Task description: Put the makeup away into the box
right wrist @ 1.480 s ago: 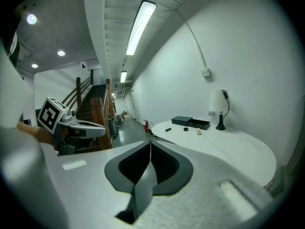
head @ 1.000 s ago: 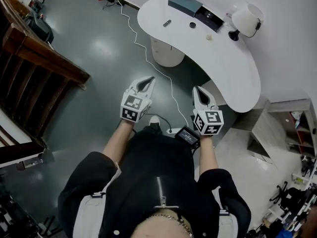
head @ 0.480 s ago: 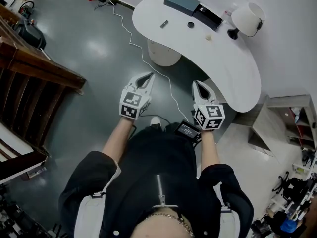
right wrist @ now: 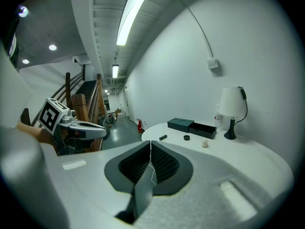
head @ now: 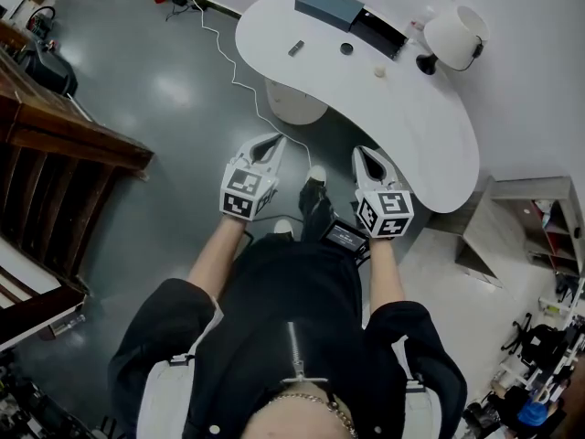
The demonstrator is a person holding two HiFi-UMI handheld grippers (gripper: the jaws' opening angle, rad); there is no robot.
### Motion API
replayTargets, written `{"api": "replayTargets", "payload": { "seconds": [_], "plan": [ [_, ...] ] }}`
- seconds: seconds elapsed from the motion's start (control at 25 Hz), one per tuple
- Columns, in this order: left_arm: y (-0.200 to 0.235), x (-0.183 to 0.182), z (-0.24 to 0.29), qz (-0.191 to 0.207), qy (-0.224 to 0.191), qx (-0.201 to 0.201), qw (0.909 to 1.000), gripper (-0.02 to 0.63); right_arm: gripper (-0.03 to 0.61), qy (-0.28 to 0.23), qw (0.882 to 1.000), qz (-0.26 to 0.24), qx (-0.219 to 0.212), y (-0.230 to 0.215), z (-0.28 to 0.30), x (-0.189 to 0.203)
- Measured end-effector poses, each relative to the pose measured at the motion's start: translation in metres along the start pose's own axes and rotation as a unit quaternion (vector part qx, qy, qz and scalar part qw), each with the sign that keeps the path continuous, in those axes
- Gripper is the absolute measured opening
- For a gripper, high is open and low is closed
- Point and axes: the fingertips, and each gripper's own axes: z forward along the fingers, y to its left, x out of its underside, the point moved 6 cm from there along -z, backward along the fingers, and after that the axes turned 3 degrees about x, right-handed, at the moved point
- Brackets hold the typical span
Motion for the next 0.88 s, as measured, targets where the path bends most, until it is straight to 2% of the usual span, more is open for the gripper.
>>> {"api": "replayTargets", "payload": {
  "seconds": [0.24,0.52,0.88],
  "plan": [
    [0.019,-0.010,0.046,0.003,0.000,0.001,1.0000,0.014,0.006,-0.006,1.000,0.002,-0.003,-0.031,0.040,-0.010],
    [0.055,-0.037,0.116,0.003,0.009,-0.002,1.0000,0.015,0.006,-0.008,1.000,0.006,-0.010,-0.086,0.110,-0.040],
    [0.093,-0.083,0.222,-0.011,0.031,-0.010,0.9994,0.015,0.006,0.015,1.000,-0.001,-0.016,-0.176,0.197,-0.080]
  ]
}}
